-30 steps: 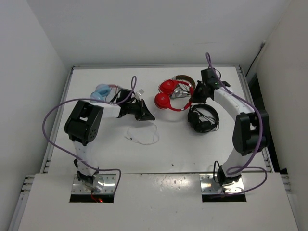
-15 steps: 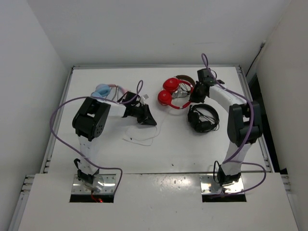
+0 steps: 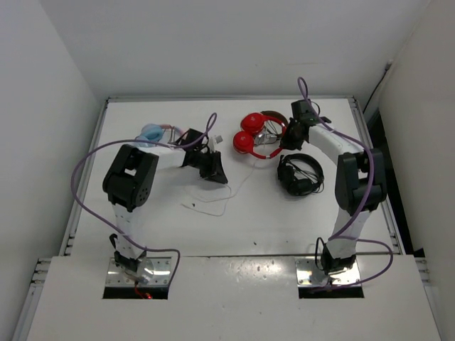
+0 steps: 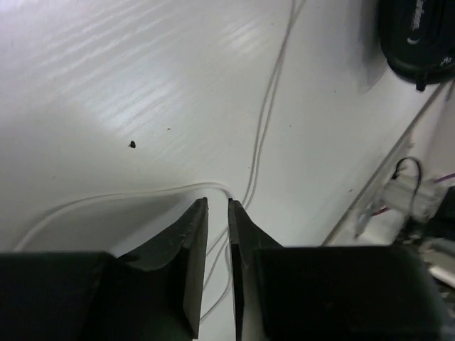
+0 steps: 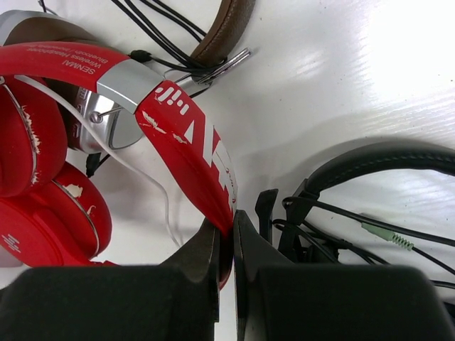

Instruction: Wrap the headphones

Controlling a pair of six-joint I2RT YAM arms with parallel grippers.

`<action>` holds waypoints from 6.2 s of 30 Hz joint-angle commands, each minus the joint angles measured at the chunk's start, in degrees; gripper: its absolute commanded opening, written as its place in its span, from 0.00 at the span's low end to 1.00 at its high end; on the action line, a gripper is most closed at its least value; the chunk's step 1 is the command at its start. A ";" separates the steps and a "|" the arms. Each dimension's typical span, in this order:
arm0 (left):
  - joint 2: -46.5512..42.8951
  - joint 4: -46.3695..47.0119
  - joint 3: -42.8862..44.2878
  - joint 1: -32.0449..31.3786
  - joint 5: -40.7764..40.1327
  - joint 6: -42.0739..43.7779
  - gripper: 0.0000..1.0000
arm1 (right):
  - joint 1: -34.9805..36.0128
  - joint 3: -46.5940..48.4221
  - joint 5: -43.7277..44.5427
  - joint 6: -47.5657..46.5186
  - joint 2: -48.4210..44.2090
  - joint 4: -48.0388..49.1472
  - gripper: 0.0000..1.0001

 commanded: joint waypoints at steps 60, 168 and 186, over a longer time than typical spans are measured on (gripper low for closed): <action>-18.65 -26.59 -7.35 -4.77 -20.27 111.71 0.31 | -0.02 -0.23 -3.03 -0.50 -4.03 4.75 0.00; -2.06 22.04 -2.89 0.07 18.13 -8.80 0.02 | -0.55 -17.28 -22.28 1.97 -25.04 7.04 0.00; 6.84 13.77 10.04 2.26 14.44 -0.54 0.28 | -2.93 -13.50 -13.58 -0.94 -19.06 5.37 0.00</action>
